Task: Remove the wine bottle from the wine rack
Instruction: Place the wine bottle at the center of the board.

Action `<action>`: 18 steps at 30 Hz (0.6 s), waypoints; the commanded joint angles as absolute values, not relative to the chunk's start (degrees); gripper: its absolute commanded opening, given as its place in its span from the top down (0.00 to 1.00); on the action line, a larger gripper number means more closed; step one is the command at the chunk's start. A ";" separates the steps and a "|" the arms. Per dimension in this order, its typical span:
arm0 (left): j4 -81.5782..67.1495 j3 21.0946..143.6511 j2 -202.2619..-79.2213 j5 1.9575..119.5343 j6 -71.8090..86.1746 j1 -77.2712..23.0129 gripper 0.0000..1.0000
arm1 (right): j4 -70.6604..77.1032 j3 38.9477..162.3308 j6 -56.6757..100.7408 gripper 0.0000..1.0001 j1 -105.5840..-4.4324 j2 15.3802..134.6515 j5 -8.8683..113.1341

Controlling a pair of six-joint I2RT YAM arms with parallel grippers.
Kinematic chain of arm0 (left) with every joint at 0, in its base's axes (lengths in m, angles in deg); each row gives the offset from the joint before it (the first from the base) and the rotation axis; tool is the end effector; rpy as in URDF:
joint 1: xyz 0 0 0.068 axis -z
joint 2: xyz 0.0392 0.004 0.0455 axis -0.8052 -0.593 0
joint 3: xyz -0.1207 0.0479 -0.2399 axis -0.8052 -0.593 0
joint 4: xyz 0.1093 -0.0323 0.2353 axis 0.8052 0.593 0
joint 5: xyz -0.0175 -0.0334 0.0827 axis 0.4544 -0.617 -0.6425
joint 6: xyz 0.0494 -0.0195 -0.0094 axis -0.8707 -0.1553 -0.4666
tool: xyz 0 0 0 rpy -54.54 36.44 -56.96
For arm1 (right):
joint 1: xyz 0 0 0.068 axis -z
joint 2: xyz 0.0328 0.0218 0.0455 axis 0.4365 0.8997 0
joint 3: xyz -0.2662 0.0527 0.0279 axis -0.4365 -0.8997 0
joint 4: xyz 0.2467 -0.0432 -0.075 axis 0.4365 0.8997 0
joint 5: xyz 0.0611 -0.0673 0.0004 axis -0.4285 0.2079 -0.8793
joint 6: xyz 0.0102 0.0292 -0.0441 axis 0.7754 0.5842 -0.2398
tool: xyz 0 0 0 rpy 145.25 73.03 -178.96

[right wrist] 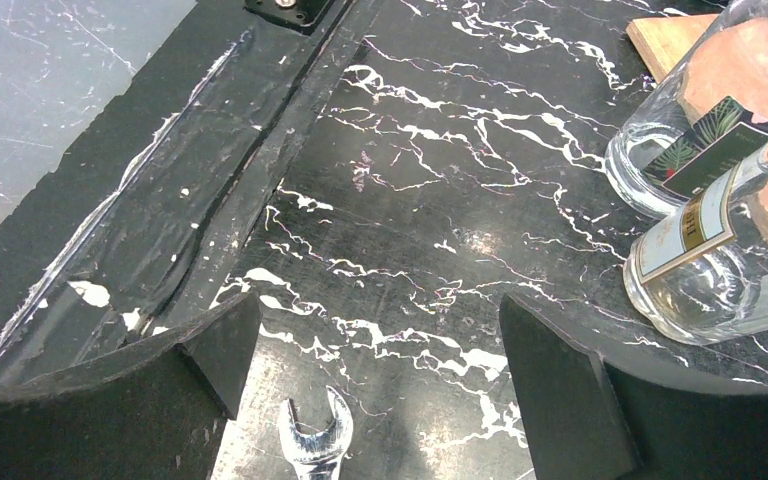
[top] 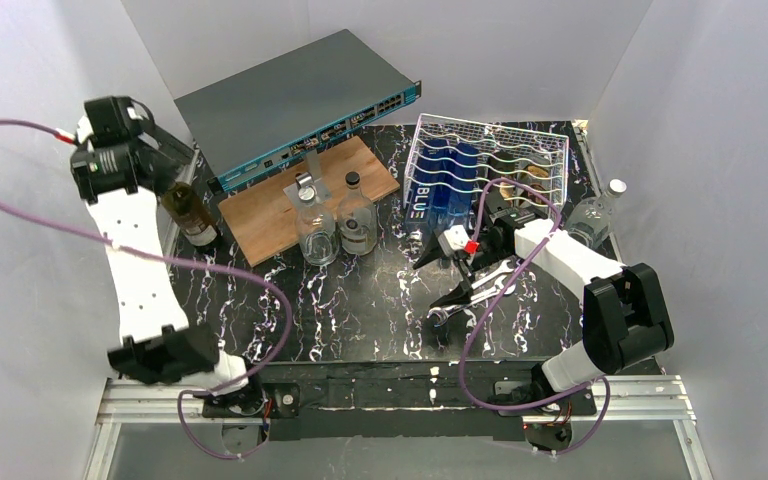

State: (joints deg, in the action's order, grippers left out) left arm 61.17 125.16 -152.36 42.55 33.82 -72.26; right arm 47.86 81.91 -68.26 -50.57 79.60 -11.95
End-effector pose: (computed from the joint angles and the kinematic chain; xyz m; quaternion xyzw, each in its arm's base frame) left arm 0.2635 0.0954 0.4772 -0.4600 0.7707 0.0029 0.4410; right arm 0.2286 0.1424 0.2297 -0.6978 0.4047 0.4501 0.3830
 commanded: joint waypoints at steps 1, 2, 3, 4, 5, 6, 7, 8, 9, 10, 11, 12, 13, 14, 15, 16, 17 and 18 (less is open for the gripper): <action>59.74 114.00 -137.11 44.20 34.64 -67.46 0.02 | 50.49 84.30 -70.80 0.02 -49.55 79.68 -12.99; 59.31 112.19 -134.84 44.25 34.47 -66.68 0.02 | 50.62 84.25 -70.99 0.02 -49.45 79.63 -13.08; 58.94 110.66 -132.03 44.28 34.09 -66.02 0.02 | 50.92 84.30 -71.37 0.02 -49.36 79.55 -12.97; 58.90 109.45 -130.70 44.17 33.54 -65.13 0.02 | 51.02 84.36 -71.46 0.02 -49.20 79.48 -12.92; 58.73 108.33 -128.09 44.25 32.83 -64.31 0.02 | 51.24 84.38 -71.84 0.02 -49.03 79.41 -12.87; 58.50 107.38 -126.28 44.80 31.89 -63.58 0.02 | 51.94 84.52 -72.61 0.02 -48.92 79.37 -12.55; 58.26 106.52 -124.49 45.21 31.12 -62.83 0.02 | 53.18 84.85 -74.29 0.02 -48.77 79.29 -11.99; 58.05 105.68 -122.78 45.83 30.17 -62.11 0.02 | 54.48 85.15 -75.74 0.01 -48.55 79.08 -11.29; 57.69 104.71 -120.98 46.90 29.31 -61.36 0.02 | 55.03 85.31 -76.28 0.02 -48.22 78.77 -11.04; 56.59 103.38 -119.22 48.23 28.17 -60.47 0.02 | 55.38 85.23 -76.54 0.02 -47.75 78.25 -11.06; 56.15 102.02 -117.52 49.85 27.39 -60.13 0.02 | 55.47 85.15 -76.69 0.02 -47.42 77.84 -11.02; 54.89 100.60 -115.94 51.80 26.70 -59.50 0.02 | 55.53 85.02 -76.71 0.02 -47.09 77.39 -10.98; 53.98 98.90 -114.60 55.57 25.73 -59.05 0.02 | 55.54 84.96 -76.72 0.02 -46.76 76.92 -10.80; 53.09 97.25 -113.30 59.25 25.07 -58.83 0.02 | 55.54 84.97 -76.72 0.01 -46.41 76.46 -10.71; 52.01 95.41 -112.11 62.49 24.70 -58.39 0.02 | 55.60 84.87 -76.64 0.02 -46.11 76.03 -10.33; 50.81 92.98 -110.81 66.67 24.62 -58.18 0.02 | 55.73 84.87 -76.63 0.02 -45.88 75.56 -9.79; 49.27 91.24 -109.57 70.90 24.70 -58.04 0.02 | 55.89 84.86 -76.63 0.02 -45.65 74.93 -9.13; 48.14 89.61 -108.49 74.53 25.44 -57.93 0.02 | 56.14 84.83 -76.56 0.02 -45.37 74.25 -8.41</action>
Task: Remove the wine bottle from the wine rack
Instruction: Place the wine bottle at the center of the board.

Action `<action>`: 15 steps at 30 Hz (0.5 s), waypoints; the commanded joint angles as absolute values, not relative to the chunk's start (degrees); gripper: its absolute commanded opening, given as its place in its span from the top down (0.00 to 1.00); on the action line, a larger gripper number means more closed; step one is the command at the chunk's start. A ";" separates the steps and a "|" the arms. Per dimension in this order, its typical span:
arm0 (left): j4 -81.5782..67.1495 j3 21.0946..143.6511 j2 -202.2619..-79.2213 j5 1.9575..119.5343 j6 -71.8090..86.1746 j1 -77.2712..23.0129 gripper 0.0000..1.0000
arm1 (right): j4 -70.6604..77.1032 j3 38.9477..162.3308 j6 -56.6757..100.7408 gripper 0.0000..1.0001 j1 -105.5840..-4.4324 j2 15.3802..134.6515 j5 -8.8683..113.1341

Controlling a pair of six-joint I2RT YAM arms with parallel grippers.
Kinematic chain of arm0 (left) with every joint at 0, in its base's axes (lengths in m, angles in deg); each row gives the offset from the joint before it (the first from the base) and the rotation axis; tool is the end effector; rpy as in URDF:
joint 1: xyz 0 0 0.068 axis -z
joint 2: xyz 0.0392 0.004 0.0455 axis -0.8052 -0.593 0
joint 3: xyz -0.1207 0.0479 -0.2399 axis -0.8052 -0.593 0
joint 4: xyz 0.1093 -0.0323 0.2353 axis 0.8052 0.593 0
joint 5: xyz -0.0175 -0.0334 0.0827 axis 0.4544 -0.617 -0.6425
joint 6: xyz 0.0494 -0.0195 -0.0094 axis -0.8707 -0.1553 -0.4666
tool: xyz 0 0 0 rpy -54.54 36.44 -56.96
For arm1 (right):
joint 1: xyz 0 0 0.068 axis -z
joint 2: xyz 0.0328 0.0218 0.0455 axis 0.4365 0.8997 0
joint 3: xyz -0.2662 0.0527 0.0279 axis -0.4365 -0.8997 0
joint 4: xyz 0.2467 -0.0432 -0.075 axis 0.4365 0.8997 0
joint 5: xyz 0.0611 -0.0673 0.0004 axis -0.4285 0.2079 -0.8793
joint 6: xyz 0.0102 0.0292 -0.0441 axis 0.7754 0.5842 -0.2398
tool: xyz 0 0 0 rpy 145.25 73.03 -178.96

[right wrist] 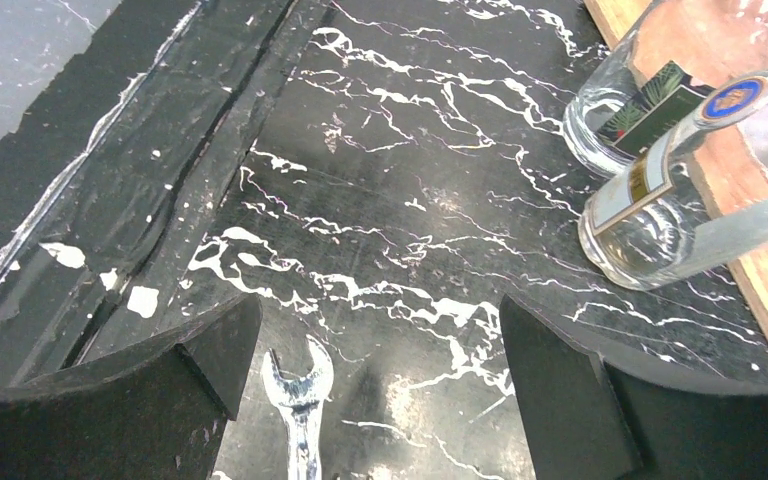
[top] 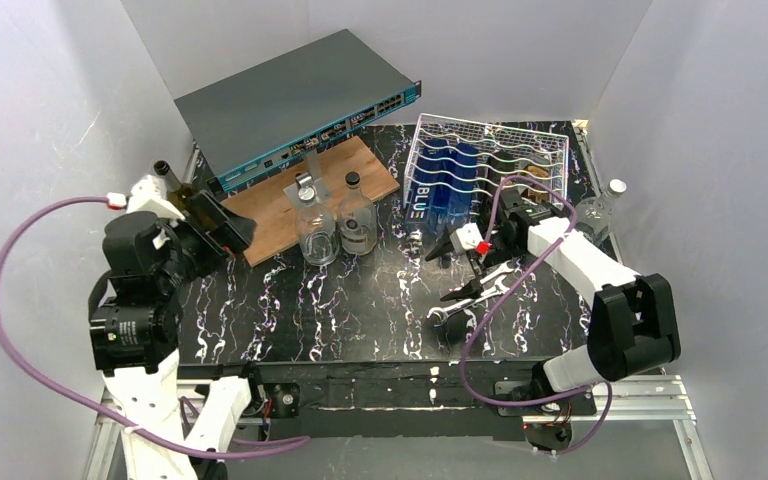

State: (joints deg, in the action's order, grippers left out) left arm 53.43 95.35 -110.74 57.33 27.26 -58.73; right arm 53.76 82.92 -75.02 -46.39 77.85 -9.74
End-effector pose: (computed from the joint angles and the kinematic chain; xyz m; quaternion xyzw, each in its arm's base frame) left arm 0.0882 0.0049 0.4689 -0.2328 0.7787 -0.1671 0.5582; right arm 0.2298 0.1216 0.2384 -0.7081 0.4114 0.4122 0.3993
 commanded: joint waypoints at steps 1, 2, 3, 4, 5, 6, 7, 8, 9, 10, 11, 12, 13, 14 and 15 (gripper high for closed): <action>47.14 88.32 -107.45 76.35 25.68 -57.70 0.02 | 56.27 84.73 -76.25 0.02 -44.93 73.40 -7.79; 46.30 87.22 -106.21 78.46 25.78 -57.30 0.02 | 56.32 84.69 -75.81 0.02 -44.52 72.51 -6.94; 45.83 86.30 -105.72 79.00 25.90 -56.83 0.02 | 56.28 84.54 -75.36 0.02 -44.25 71.53 -6.05; 45.44 85.57 -104.83 80.10 25.75 -56.22 0.02 | 56.09 84.37 -74.66 0.02 -43.99 70.50 -5.21; 45.18 84.90 -104.32 81.03 25.45 -55.59 0.02 | 55.61 84.23 -73.39 0.02 -43.80 69.42 -4.31; 45.01 84.34 -103.94 81.91 25.33 -54.92 0.02 | 54.94 84.12 -71.57 0.02 -43.62 68.30 -3.65; 45.06 83.84 -103.78 82.74 25.13 -54.53 0.02 | 54.07 84.10 -69.52 0.02 -43.34 67.06 -3.06; 45.01 83.33 -103.68 83.42 24.90 -54.48 0.02 | 52.79 84.03 -66.98 0.02 -43.10 65.86 -2.50; 44.98 82.88 -103.66 83.99 24.83 -52.84 0.02 | 51.29 83.99 -64.22 0.02 -42.84 64.55 -1.89; 44.84 82.38 -103.66 84.23 24.60 -52.03 0.02 | 49.71 84.01 -61.07 0.02 -42.65 63.46 -1.05; 44.97 81.91 -103.66 84.40 24.34 -51.68 0.02 | 49.63 84.56 -58.94 0.02 -42.33 62.82 -0.28; 44.97 81.39 -103.59 84.54 24.22 -51.37 0.02 | 50.47 85.23 -57.41 0.02 -41.91 62.53 0.49; 44.96 80.66 -103.45 84.61 24.05 -50.92 0.02 | 51.61 86.20 -55.87 0.02 -41.39 62.64 1.53; 44.94 80.24 -103.21 84.91 23.76 -50.52 0.02 | 52.74 87.14 -55.05 0.02 -40.89 62.73 2.17; 44.98 79.61 -102.97 85.04 23.47 -50.18 0.02 | 53.34 87.94 -52.56 0.02 -40.36 62.83 3.57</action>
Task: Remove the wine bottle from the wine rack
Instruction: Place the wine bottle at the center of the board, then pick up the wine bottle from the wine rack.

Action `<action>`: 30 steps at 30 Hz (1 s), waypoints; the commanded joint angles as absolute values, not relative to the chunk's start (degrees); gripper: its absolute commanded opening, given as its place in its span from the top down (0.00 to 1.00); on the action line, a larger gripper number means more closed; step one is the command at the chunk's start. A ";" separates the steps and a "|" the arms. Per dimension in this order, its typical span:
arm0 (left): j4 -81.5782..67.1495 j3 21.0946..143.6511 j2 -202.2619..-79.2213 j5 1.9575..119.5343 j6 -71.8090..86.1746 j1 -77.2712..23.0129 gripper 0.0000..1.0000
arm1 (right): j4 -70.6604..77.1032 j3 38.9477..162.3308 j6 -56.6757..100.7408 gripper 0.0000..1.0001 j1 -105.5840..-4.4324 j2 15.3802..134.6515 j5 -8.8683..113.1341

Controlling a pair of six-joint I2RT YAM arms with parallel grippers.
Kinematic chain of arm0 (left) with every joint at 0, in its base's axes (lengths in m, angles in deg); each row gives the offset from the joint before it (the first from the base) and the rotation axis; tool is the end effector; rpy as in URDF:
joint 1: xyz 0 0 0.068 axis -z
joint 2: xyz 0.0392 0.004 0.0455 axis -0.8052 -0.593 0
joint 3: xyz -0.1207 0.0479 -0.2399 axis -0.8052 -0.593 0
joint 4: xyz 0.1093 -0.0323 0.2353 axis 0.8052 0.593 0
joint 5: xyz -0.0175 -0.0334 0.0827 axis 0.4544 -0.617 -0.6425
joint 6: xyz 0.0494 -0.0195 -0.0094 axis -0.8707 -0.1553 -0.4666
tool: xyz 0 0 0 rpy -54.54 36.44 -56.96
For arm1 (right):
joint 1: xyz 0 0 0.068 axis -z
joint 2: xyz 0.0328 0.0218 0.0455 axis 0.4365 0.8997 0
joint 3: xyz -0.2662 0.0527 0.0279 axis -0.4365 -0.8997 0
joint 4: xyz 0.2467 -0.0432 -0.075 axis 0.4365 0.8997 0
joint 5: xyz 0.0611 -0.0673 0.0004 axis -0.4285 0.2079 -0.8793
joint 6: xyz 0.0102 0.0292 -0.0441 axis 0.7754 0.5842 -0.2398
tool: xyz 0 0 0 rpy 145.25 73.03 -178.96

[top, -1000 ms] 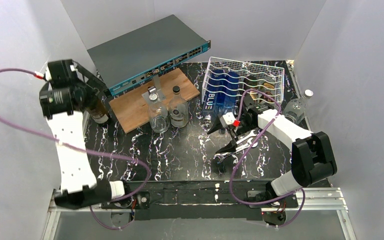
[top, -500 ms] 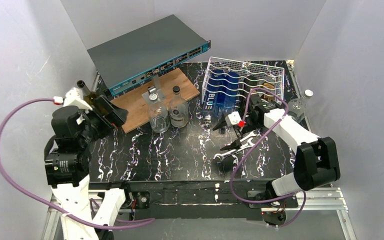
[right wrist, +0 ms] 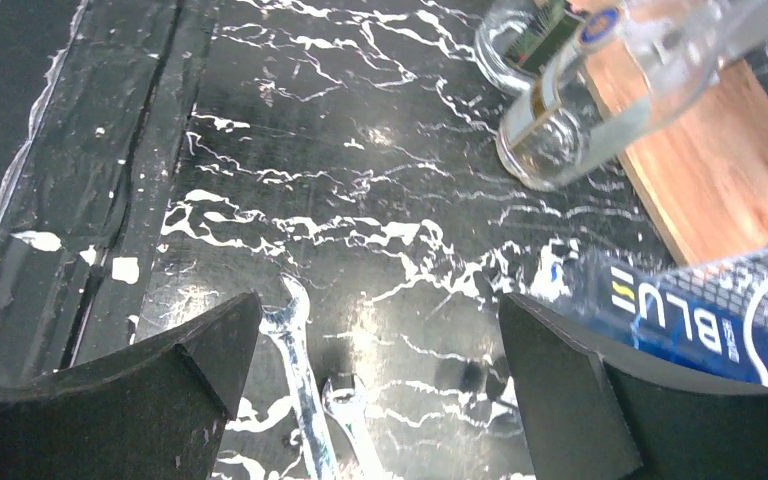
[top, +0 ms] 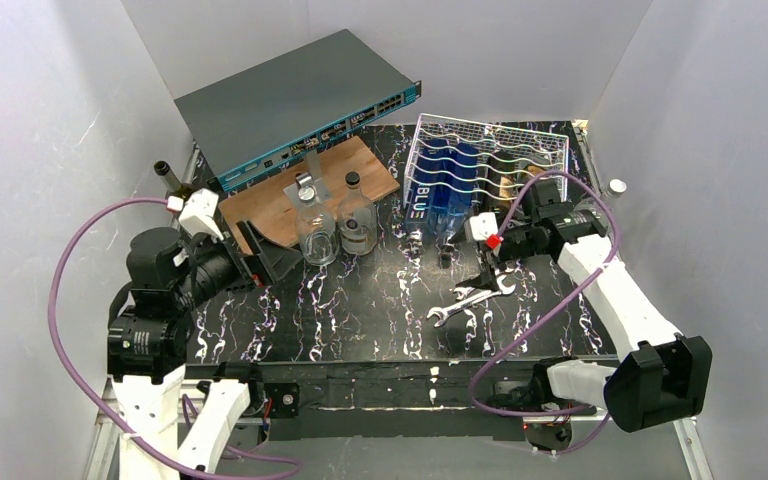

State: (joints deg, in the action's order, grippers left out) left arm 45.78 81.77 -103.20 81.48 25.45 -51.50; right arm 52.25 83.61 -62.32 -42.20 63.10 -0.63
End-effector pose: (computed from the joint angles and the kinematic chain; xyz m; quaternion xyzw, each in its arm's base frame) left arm 0.0818 -0.0202 0.4303 -0.0424 0.7921 -0.3520 0.4969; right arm 0.2058 0.0925 0.2950 -0.6985 0.4758 0.3052 0.4389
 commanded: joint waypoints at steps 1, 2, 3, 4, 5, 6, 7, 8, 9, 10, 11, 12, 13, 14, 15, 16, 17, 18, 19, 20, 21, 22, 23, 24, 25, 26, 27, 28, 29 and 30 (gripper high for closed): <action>44.95 78.98 -102.41 84.87 23.12 -49.86 0.02 | 53.66 88.94 -50.45 0.02 -39.76 62.84 4.64; 44.95 78.30 -102.03 84.77 22.74 -49.51 0.02 | 54.41 89.44 -49.03 0.02 -39.41 62.80 5.49; 44.91 77.66 -101.29 84.59 22.34 -49.16 0.02 | 55.36 90.22 -47.90 0.02 -38.79 62.76 6.14; 44.86 77.12 -100.68 84.28 22.10 -48.87 0.02 | 56.07 90.68 -46.27 0.02 -38.34 62.61 6.62; 44.82 76.38 -100.01 84.22 21.78 -48.53 0.02 | 56.21 91.05 -43.58 0.02 -37.89 62.21 7.04; 44.83 75.96 -99.63 84.21 21.57 -48.25 0.02 | 56.03 91.17 -41.80 0.02 -37.32 61.76 7.07; 44.70 75.52 -99.27 84.21 21.46 -48.00 0.02 | 55.51 91.14 -39.96 0.02 -36.40 61.22 7.19; 44.51 75.17 -99.08 84.39 21.30 -47.77 0.02 | 54.28 91.06 -36.88 0.02 -35.57 60.68 7.51; 44.24 74.75 -98.94 84.54 21.19 -47.48 0.02 | 51.97 90.79 -32.50 0.02 -34.90 60.19 8.60; 43.84 74.35 -98.84 84.69 21.12 -47.14 0.02 | 49.70 90.49 -28.54 0.02 -34.11 59.72 9.97; 43.37 74.09 -98.87 84.99 20.97 -46.68 0.02 | 47.70 90.22 -25.23 0.01 -33.16 59.46 11.68; 42.92 73.79 -99.03 85.39 20.88 -46.23 0.02 | 46.15 90.08 -22.36 0.01 -32.36 59.34 13.67; 42.48 73.56 -99.26 85.56 20.79 -45.66 0.02 | 44.99 90.09 -19.47 0.02 -31.81 59.39 16.17; 42.06 73.31 -99.53 85.63 20.60 -44.98 0.02 | 43.90 90.31 -16.12 0.02 -31.46 59.53 19.46; 41.62 73.02 -99.85 85.65 20.38 -44.27 0.02 | 43.91 90.72 -14.03 0.02 -31.30 59.85 22.23; 41.42 72.64 -100.18 85.35 20.12 -43.56 0.02 | 44.16 91.07 -12.59 0.02 -31.24 60.12 25.00; 41.40 72.14 -100.63 85.20 19.81 -42.78 0.02 | 44.52 91.32 -11.54 0.02 -31.20 60.34 27.20; 41.39 71.72 -101.11 84.73 19.37 -41.93 0.02 | 44.83 91.31 -10.64 0.02 -31.16 60.33 29.37; 41.33 71.12 -101.52 83.98 19.14 -40.52 0.02 | 44.93 90.90 -10.25 0.02 -31.07 60.14 30.84; 41.08 70.41 -101.70 82.83 18.91 -39.33 0.02 | 44.40 90.21 -9.63 0.02 -30.95 59.71 32.10; 40.77 69.68 -101.72 81.48 18.63 -37.91 0.02 | 43.44 89.27 -8.64 0.02 -30.72 59.14 33.16; 40.45 68.93 -101.79 80.07 18.48 -36.52 0.02 | 41.85 88.32 -7.61 0.02 -30.32 58.61 34.19; 40.05 68.22 -101.85 78.77 18.48 -34.92 0.02 | 41.28 87.57 -6.56 0.02 -29.82 58.21 35.00; 39.45 67.41 -102.00 77.64 18.56 -33.48 0.02 | 40.43 86.94 -5.40 0.02 -29.05 58.11 35.84; 38.80 66.15 -102.19 76.27 18.97 -31.65 0.02 | 39.35 86.38 -3.93 0.02 -28.30 58.16 36.79; 37.93 65.17 -102.38 74.96 19.20 -29.83 0.02 | 38.54 85.84 -3.19 0.02 -27.38 58.33 37.88; 37.02 64.10 -102.54 73.66 19.69 -28.01 0.02 | 37.82 85.40 -1.89 0.02 -26.66 58.54 38.87; 35.86 62.94 -102.66 72.19 20.26 -25.94 0.02 | 37.07 85.06 -0.91 0.02 -26.44 58.80 39.82; 34.83 61.88 -102.81 70.18 21.03 -24.10 0.02 | 36.47 84.74 0.39 0.02 -25.03 59.06 40.64; 33.74 60.77 -102.93 68.87 21.64 -22.21 0.02 | 35.83 84.49 1.43 0.02 -24.14 59.50 41.45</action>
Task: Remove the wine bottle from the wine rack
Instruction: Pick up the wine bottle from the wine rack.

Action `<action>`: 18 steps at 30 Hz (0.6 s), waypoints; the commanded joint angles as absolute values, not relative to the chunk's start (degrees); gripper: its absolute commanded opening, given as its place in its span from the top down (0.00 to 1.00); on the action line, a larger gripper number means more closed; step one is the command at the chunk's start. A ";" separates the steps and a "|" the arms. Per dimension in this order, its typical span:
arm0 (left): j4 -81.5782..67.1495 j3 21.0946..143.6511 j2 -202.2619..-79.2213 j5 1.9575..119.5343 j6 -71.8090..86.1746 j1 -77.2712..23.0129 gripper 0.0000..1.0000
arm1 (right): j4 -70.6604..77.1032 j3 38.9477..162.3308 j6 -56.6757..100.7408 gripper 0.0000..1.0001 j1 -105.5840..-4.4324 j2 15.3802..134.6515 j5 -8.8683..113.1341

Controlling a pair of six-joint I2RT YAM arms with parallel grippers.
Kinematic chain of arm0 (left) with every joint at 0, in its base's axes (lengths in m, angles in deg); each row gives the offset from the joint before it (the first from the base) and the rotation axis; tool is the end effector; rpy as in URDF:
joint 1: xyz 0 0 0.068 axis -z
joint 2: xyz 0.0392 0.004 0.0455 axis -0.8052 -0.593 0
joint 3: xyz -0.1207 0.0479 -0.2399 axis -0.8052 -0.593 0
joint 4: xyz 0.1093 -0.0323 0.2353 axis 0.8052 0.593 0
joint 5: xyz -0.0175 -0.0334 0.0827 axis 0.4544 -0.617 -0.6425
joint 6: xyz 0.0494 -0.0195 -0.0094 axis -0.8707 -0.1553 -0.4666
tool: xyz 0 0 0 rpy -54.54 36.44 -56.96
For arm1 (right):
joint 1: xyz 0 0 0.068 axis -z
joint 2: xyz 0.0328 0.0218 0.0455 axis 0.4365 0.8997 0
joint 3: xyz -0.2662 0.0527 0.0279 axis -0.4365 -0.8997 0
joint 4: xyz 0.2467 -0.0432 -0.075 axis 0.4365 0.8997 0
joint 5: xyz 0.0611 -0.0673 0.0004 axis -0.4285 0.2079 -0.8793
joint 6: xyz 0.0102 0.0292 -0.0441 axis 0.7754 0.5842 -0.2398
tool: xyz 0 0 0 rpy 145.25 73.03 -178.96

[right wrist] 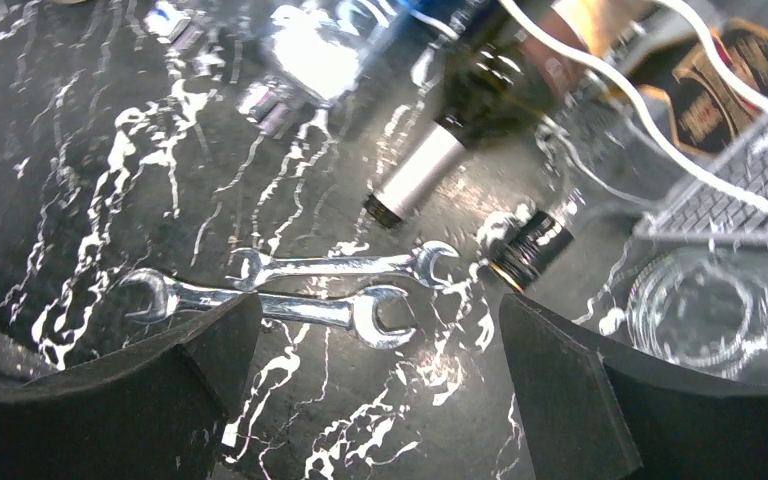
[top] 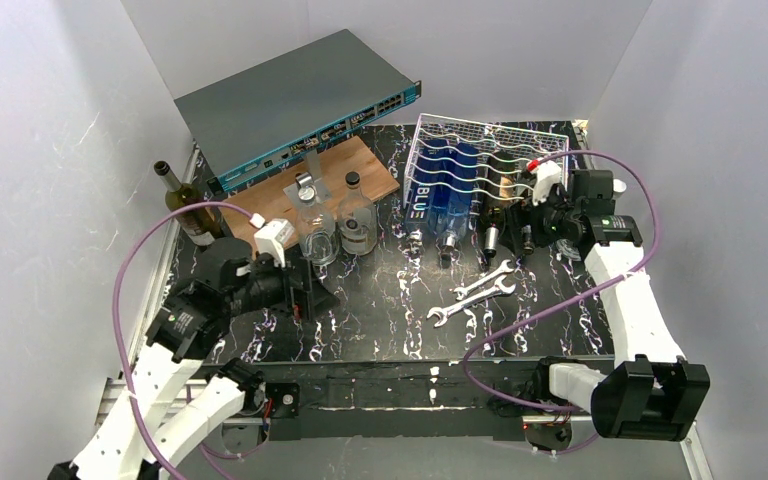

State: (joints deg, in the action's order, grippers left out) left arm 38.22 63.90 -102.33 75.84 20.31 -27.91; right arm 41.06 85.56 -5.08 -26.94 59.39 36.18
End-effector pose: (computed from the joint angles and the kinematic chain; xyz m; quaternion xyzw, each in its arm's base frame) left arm 0.1037 -0.0655 0.3524 0.1137 0.8323 -0.3750 0.3920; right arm 0.2368 0.0187 0.3195 -0.2461 0.8683 0.1203 0.4136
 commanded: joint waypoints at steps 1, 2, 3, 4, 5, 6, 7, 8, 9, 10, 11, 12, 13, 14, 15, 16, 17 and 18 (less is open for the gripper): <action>32.63 59.73 -103.02 67.57 22.23 -20.62 0.02 | 35.01 84.18 2.51 0.02 -23.56 59.68 42.22; 31.69 58.60 -103.03 66.42 22.76 -19.36 0.02 | 34.22 83.65 3.68 0.02 -23.17 59.95 43.43; 30.77 57.57 -102.99 65.58 23.35 -18.37 0.02 | 33.30 83.25 4.76 0.02 -22.92 60.14 44.71; 29.63 56.43 -102.65 65.05 23.86 -17.77 0.02 | 32.43 82.78 5.86 0.02 -22.70 60.26 46.16; 29.15 55.29 -102.46 64.67 24.43 -17.64 0.02 | 31.52 82.35 6.79 0.02 -22.62 60.38 47.79; 28.22 54.31 -101.91 64.36 25.00 -17.64 0.02 | 30.58 81.86 7.46 0.02 -22.55 60.38 49.10; 27.55 53.19 -100.97 64.12 25.45 -17.60 0.02 | 29.66 81.39 8.13 0.02 -22.49 60.46 50.51; 27.06 52.16 -100.14 63.72 25.93 -17.55 0.02 | 28.62 80.84 8.71 0.02 -22.46 60.58 51.92; 26.64 51.24 -99.26 63.33 26.33 -17.57 0.02 | 27.84 80.42 8.94 0.02 -22.45 60.89 53.21; 26.29 50.36 -98.42 63.00 26.62 -17.57 0.02 | 27.05 80.12 9.04 0.02 -22.45 61.25 53.67; 26.01 49.57 -97.64 62.62 26.81 -17.59 0.02 | 26.20 79.78 9.25 0.02 -22.48 61.72 54.34; 25.78 48.75 -97.07 62.27 27.03 -17.60 0.02 | 25.27 79.48 9.43 0.02 -22.46 62.17 54.48; 25.67 48.08 -96.72 62.07 27.21 -17.55 0.02 | 24.03 79.09 9.61 0.02 -22.45 62.62 54.50; 25.65 47.33 -96.56 61.92 27.36 -17.60 0.02 | 23.11 78.80 9.86 0.02 -22.45 62.97 54.68; 25.65 46.89 -96.46 61.75 27.60 -17.64 0.02 | 22.17 78.40 10.12 0.02 -22.45 63.35 54.98; 25.65 46.52 -96.41 61.63 27.93 -17.56 0.02 | 21.26 78.11 10.70 0.00 -22.45 63.73 55.55; 25.65 46.22 -96.37 61.63 28.01 -17.59 0.00 | 20.39 77.75 11.10 0.00 -22.50 64.05 55.93; 25.65 45.91 -96.24 61.54 28.26 -17.61 0.01 | 19.59 77.51 11.75 0.00 -22.48 64.48 56.17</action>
